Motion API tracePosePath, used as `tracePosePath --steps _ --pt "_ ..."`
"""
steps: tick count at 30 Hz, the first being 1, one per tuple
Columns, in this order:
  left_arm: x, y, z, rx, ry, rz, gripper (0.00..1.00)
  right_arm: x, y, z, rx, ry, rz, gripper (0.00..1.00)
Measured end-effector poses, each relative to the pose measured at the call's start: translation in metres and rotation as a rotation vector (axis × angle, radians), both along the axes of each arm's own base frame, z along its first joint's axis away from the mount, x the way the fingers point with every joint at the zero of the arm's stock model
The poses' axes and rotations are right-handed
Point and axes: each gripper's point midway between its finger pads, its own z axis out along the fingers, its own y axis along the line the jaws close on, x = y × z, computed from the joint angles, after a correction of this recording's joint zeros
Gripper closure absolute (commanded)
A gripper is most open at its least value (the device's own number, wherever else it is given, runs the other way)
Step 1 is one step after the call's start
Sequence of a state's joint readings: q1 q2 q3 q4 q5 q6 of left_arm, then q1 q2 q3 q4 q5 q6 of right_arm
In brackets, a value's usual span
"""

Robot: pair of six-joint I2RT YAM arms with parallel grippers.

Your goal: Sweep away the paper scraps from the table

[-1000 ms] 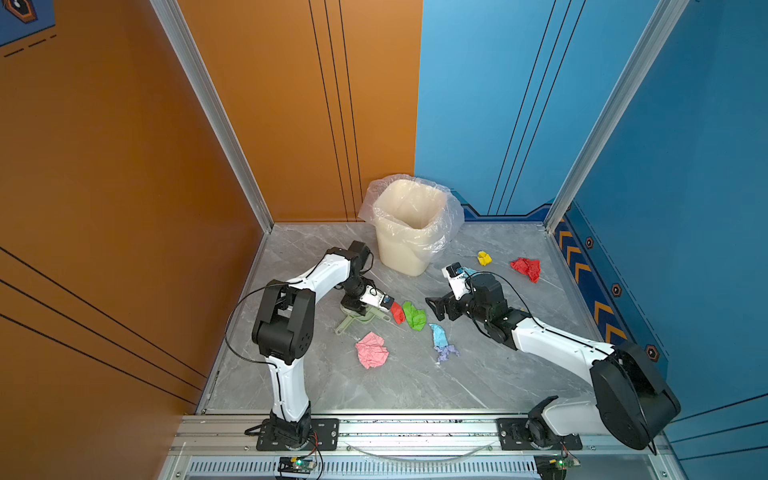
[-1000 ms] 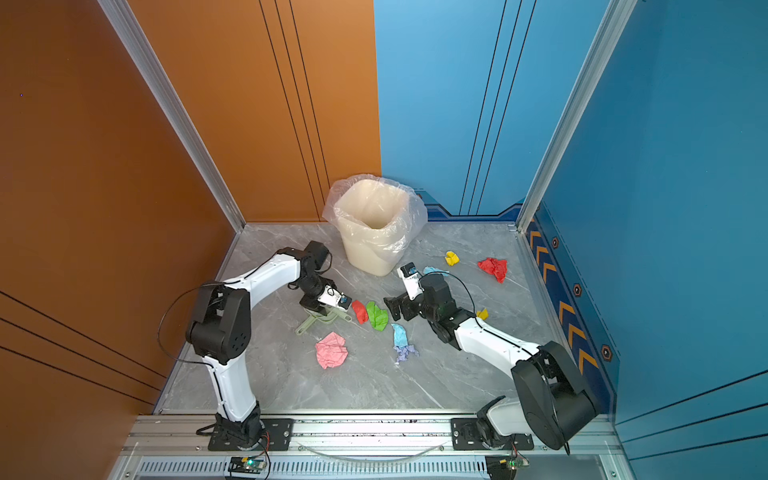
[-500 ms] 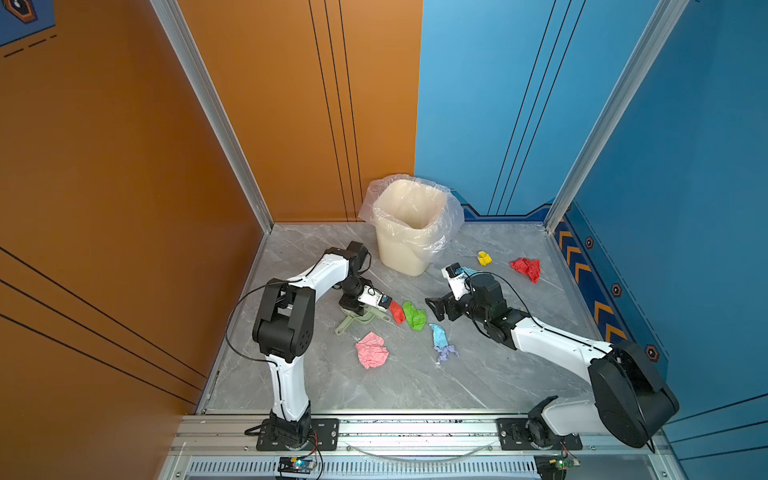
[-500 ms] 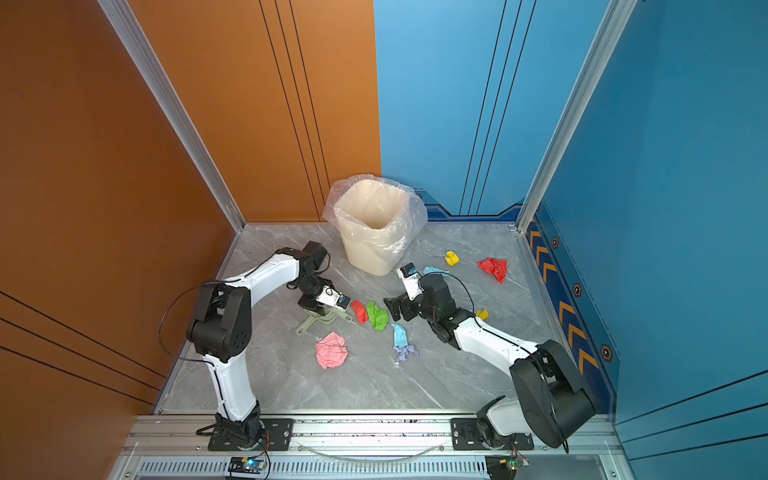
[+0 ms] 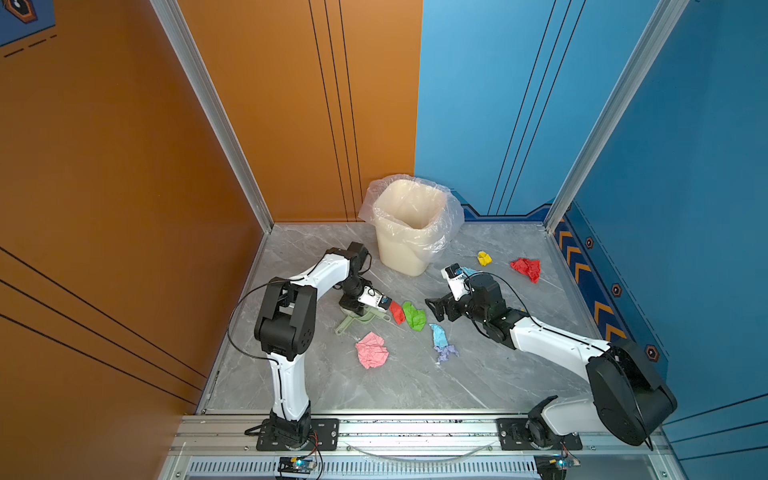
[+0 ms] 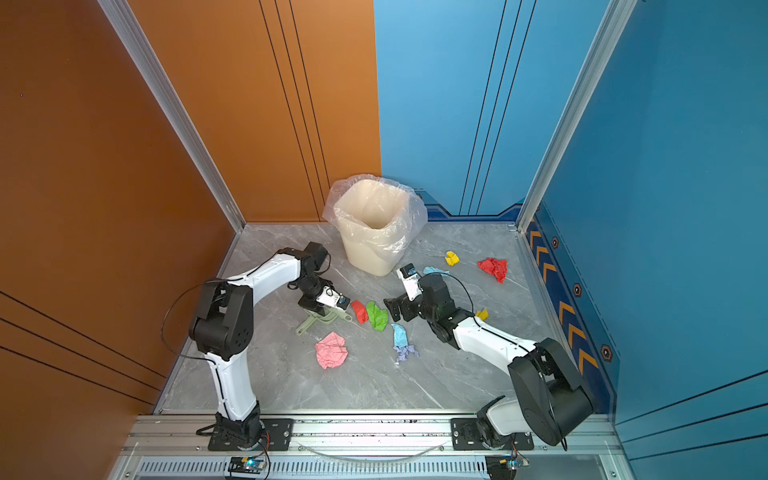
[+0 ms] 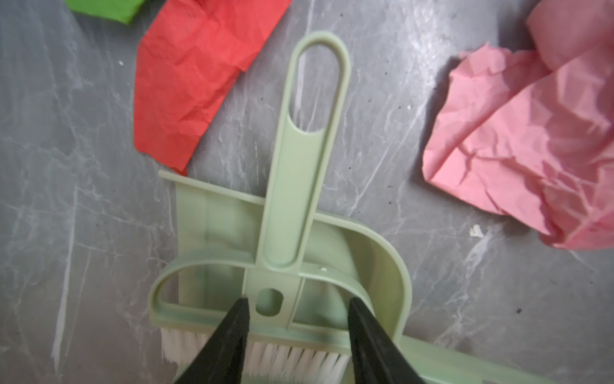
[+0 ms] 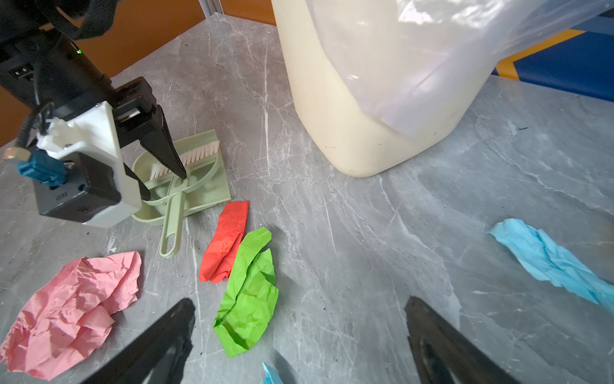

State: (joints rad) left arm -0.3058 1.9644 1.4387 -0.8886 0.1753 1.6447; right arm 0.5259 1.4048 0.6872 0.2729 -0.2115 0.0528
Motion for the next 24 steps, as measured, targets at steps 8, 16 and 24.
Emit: tracePosePath --steps 8,16,24 --pt "-0.0002 -0.0005 -0.0001 0.0 0.0 -0.002 0.49 0.0 0.0 -0.0004 0.0 0.001 0.0 0.0" --pt "0.0029 -0.0022 0.0024 -0.003 -0.01 -0.003 0.5 0.0001 0.0001 -0.0025 -0.003 0.006 0.0 0.0" --pt "0.0061 -0.0035 0.0021 -0.005 -0.012 -0.003 0.5 0.0001 0.0001 -0.0027 -0.003 0.006 0.0 0.0"
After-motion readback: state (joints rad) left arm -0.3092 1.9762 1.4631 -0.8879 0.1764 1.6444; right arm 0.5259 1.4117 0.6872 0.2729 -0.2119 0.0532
